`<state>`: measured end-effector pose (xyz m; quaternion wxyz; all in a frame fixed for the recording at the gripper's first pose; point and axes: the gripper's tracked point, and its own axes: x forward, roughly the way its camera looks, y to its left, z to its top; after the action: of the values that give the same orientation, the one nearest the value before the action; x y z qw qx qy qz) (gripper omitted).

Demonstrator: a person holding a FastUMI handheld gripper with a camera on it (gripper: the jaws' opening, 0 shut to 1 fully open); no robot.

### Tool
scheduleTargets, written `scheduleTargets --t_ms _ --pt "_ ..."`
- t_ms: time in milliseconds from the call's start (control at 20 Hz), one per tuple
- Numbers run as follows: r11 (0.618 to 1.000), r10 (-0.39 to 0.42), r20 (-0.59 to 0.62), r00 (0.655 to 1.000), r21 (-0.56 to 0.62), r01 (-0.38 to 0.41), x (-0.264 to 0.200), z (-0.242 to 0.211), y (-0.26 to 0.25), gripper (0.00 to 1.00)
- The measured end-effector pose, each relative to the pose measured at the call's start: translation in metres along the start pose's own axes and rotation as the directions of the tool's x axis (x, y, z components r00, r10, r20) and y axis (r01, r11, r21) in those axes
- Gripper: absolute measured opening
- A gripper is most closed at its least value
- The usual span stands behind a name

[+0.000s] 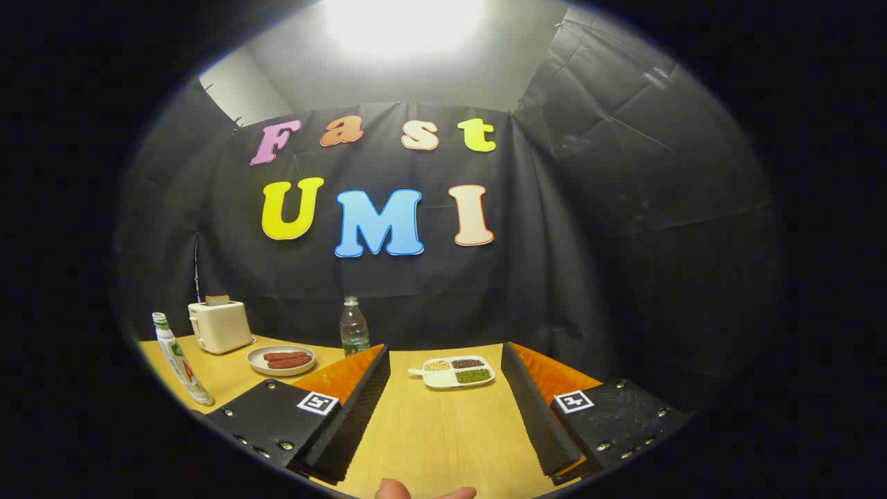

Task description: Take the bottle from table, then pour the juice into the cup, finally place the bottle on the coaster

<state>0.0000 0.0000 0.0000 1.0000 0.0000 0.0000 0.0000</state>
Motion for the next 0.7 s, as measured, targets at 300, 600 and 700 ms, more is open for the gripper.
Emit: scheduleTargets --t_ms 300,600,700 --pt "0.999 0.053 0.001 0.999 0.001 -0.053 -0.028 0.018 0.093 0.98" --pt "0.979 0.203 -0.025 0.979 0.028 -0.203 -0.05 0.005 0.207 0.97" --pt "0.967 0.253 -0.026 0.967 0.033 -0.252 -0.058 0.001 0.24 0.97"
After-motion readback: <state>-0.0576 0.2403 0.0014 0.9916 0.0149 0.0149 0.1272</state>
